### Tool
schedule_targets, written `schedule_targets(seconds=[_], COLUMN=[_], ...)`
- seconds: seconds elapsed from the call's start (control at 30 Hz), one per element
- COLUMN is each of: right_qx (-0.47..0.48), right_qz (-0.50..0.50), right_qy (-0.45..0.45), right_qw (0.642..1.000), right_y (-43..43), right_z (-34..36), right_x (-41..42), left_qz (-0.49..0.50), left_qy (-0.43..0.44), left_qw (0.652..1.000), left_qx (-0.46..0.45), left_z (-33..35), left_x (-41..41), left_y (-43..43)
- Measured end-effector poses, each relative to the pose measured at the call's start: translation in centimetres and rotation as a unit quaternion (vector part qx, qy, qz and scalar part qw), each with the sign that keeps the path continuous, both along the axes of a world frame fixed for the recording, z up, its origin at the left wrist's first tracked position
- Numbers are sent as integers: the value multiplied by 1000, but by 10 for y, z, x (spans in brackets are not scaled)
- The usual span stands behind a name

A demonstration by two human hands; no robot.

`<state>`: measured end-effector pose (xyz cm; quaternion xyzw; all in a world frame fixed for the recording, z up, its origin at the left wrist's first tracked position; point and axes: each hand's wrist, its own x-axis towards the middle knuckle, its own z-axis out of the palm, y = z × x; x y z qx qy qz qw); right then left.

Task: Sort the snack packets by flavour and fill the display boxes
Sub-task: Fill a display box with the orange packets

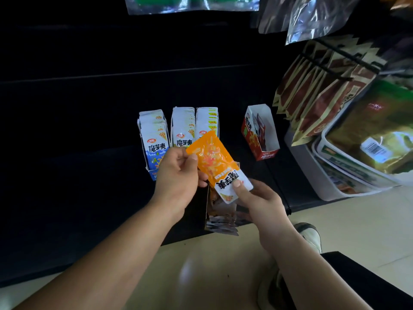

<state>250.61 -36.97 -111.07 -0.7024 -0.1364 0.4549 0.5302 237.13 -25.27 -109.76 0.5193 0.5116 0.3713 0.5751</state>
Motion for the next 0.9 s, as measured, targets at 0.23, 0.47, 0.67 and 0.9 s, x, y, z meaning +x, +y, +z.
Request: schedule_targets(seconds=[0.23,0.47,0.67,0.9], right_qx=[125,70,-9,7], right_qz=[-98,151,292,249], right_qy=[62,-285,-315,-283], right_qw=[985,944,903,926], right_y=[10,19,8,19], right_z=[28,32,-7,1], right_x=[12,28,15,21], left_qz=[-172,-151,-152,-164], left_qy=[129,188,164,151], left_qw=[970,970,974,975], left_qx=[-111,-42,-35,-19], left_z=[-17,-35,-42,-41], left_x=[-14,-19,-10,-6], left_y=[-3,7,5,2])
